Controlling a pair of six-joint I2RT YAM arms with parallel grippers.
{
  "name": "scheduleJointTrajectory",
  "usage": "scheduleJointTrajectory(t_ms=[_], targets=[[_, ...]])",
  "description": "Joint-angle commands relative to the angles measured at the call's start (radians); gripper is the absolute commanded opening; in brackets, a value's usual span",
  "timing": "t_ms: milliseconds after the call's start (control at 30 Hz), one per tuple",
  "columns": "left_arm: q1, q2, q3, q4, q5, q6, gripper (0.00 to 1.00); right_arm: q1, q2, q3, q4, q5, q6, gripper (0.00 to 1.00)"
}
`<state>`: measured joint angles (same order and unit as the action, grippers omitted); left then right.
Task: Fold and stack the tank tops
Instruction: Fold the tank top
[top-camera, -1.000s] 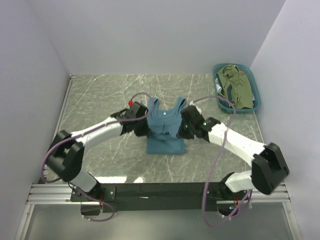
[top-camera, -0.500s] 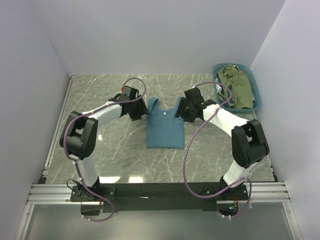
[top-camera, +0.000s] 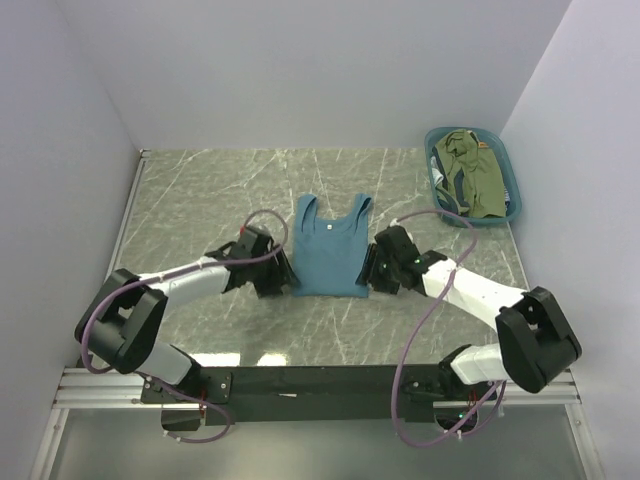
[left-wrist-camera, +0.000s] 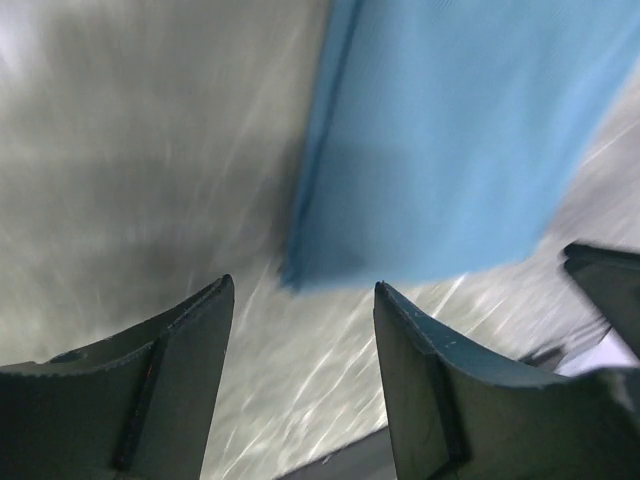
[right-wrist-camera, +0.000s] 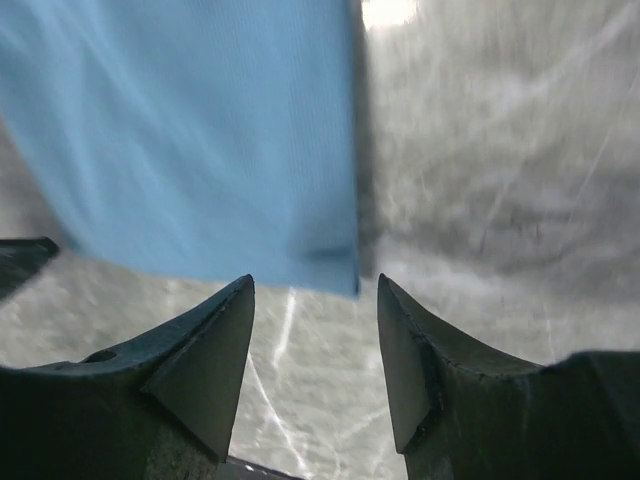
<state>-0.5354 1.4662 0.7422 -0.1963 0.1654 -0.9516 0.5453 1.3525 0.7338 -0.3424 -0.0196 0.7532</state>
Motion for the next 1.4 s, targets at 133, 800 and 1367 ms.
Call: scheduleJointTrajectory(t_ms=[133, 800, 1367], targets=[[-0.095, -0.007, -0.081, 0.140, 0.030, -0.139, 0.62, 0.044, -0.066, -0.114, 0.104, 0.010, 0.110, 0.57], [-0.113, 0.091, -0.087, 0.146, -0.128, -0.199, 0.30, 0.042, 0.017, -0.165, 0.226, 0.040, 0.156, 0.35], [-0.356, -0.195, -0.147, -0.143, -0.205, -0.239, 0.01, 0.271, -0.275, -0.243, -0.006, 0.092, 0.210, 0.00]])
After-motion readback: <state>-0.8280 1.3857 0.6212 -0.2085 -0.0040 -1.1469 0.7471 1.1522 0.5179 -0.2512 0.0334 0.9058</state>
